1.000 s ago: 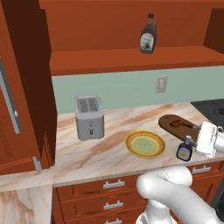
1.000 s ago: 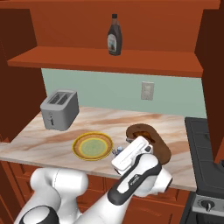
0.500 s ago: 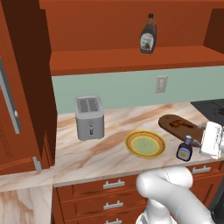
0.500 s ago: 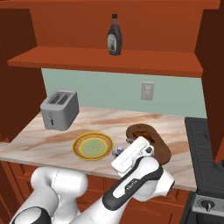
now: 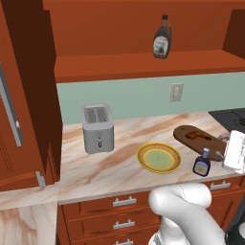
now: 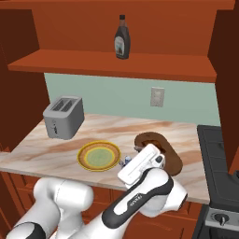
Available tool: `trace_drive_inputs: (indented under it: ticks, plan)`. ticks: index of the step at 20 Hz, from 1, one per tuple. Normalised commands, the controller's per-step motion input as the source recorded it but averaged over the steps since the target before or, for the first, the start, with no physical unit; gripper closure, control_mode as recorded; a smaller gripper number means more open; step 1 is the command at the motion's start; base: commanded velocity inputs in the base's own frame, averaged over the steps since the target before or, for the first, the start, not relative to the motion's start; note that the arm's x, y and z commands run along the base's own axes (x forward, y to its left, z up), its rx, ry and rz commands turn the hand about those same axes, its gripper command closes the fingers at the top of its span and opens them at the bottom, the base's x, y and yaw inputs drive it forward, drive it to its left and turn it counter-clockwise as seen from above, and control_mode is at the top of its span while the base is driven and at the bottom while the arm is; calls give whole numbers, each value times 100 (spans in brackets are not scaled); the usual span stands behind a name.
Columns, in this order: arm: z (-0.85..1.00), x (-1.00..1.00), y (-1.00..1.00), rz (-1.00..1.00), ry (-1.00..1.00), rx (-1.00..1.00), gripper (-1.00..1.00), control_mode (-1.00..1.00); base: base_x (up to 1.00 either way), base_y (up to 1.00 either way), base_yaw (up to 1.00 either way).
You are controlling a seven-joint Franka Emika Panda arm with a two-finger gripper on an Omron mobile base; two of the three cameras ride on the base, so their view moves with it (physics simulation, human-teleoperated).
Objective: Pick the chicken drumstick from the plate and place it on the cutting board. Then pick the condiment bottle from the cabinet and place it next to the cutting board.
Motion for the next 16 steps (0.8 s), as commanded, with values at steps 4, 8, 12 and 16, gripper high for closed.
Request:
trace_drive_inputs:
  ticks: [4, 8, 12, 16]
  plan:
    - [21, -19, -1, -5, -5, -7, -100, -100, 0, 0, 0]
    - [14, -26, -3, -7, -9, -8, -100, -100, 0, 0, 0]
    - [10, -33, -1, -9, -11, -8, -100, -100, 0, 0, 0]
    - [12, -35, 0, -10, -14, -10, -100, -100, 0, 0, 0]
